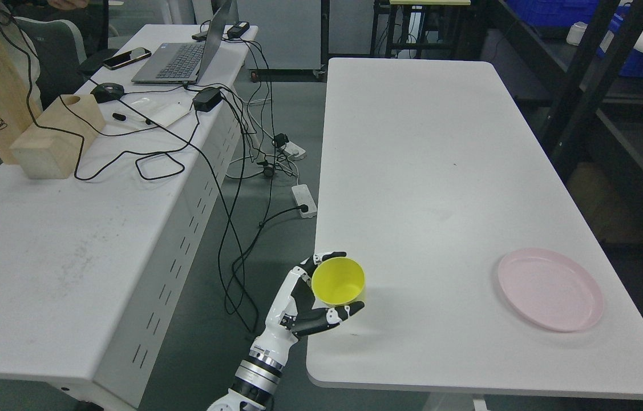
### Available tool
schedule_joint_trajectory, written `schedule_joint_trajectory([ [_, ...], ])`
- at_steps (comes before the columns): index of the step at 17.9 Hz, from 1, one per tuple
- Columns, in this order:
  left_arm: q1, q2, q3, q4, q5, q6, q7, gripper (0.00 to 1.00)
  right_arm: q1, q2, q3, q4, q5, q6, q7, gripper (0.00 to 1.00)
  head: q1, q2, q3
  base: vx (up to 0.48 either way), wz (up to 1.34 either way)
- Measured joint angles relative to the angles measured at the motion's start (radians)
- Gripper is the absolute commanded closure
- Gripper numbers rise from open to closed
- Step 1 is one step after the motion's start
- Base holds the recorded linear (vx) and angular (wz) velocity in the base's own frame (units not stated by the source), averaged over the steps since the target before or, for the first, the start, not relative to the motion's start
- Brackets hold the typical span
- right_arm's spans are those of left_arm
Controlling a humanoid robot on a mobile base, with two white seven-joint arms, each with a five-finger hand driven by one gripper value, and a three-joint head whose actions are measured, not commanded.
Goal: Place yellow IKEA cup on middle right shelf
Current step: 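Hold the yellow cup in the left hand while turning toward the shelves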
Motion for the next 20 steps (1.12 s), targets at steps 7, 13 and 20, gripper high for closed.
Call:
schedule_joint_trajectory([
  [7,0.005,0.000,0.012,-0.022,0.000,0.000,0.000,1.00,0.000,0.000,0.000,0.000,0.000,0.000,0.000,0.01,0.0000,0.000,0.000,-0.173,-0.20],
  [13,0.004,0.000,0.016,-0.030,0.000,-0.003,0.000,1.00,0.000,0.000,0.000,0.000,0.000,0.000,0.005,0.01,0.0000,0.000,0.000,-0.209,-0.46],
  [20,0.003,0.000,0.020,-0.035,0.000,0.001,0.000,1.00,0.000,0.000,0.000,0.000,0.000,0.000,0.001,0.01,0.0000,0.000,0.000,-0.245,-0.65],
])
